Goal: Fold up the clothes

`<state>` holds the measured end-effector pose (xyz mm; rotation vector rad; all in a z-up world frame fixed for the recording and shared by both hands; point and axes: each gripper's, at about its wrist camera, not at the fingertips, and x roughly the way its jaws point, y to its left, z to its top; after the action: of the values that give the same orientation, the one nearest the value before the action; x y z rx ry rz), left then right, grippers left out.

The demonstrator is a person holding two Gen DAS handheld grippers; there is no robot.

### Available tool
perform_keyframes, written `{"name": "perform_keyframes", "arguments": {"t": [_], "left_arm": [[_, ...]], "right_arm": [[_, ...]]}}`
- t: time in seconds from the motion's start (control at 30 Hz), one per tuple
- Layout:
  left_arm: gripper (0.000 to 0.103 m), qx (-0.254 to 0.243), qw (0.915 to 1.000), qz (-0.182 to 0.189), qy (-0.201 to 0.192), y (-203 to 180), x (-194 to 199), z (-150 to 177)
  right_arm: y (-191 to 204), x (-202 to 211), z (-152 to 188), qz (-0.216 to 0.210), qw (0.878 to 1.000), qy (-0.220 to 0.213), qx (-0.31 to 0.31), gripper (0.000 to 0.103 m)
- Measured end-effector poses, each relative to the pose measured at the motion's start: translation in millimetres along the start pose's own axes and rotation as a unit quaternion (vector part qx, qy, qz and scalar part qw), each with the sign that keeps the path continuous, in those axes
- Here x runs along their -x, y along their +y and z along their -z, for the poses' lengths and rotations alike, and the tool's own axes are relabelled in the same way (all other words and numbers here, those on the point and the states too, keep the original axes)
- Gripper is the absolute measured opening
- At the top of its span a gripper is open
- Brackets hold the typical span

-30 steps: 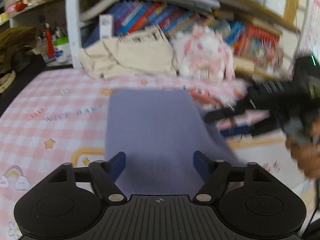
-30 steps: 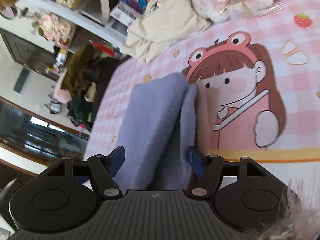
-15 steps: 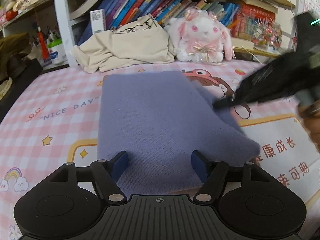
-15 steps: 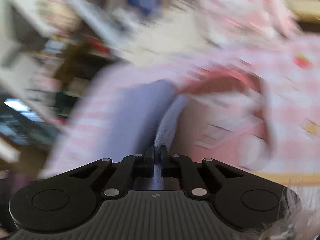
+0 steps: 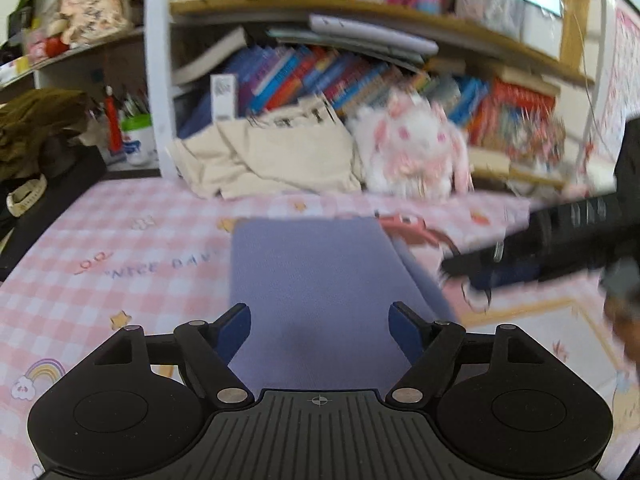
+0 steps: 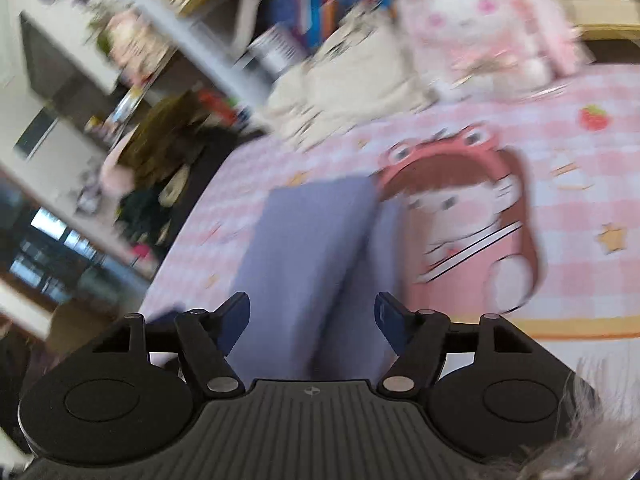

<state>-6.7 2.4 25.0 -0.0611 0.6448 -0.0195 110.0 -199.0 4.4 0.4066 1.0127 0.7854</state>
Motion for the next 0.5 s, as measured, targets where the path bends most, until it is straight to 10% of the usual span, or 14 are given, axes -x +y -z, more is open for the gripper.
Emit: {"name": "perform_keyframes", "arguments": {"t": [0.1,0.23,0.37,0.5], "left_arm": [[0.077,-0.002,0.9998,-0.002,0.019,2.0,-10.4,1.6],[0.077,-0.020,0.9982,0.003,0.057,-4.0,-26.7,11.7],[0.077,-0.014,0.9967,0.012,0.080,-3.6,-36.1,20.7],[0.077,-0.009,0.9962,0.024,0.083,-1.4,-36.4,23.1]], "right_arm": [[-3.2,-26.7,3.0,0.007,0.998,0.030,-0.047,0.056],[-7.0,-48.3,6.0,0.028,0.996,0.061,-0.063,0.014],[15.4,-11.5,10.6,-0.040,0.999,-0.003,0.016,0.012],[-11.2,-22.4,18.6,0.005,0.999,0.010,-0.048,0.011]]}}
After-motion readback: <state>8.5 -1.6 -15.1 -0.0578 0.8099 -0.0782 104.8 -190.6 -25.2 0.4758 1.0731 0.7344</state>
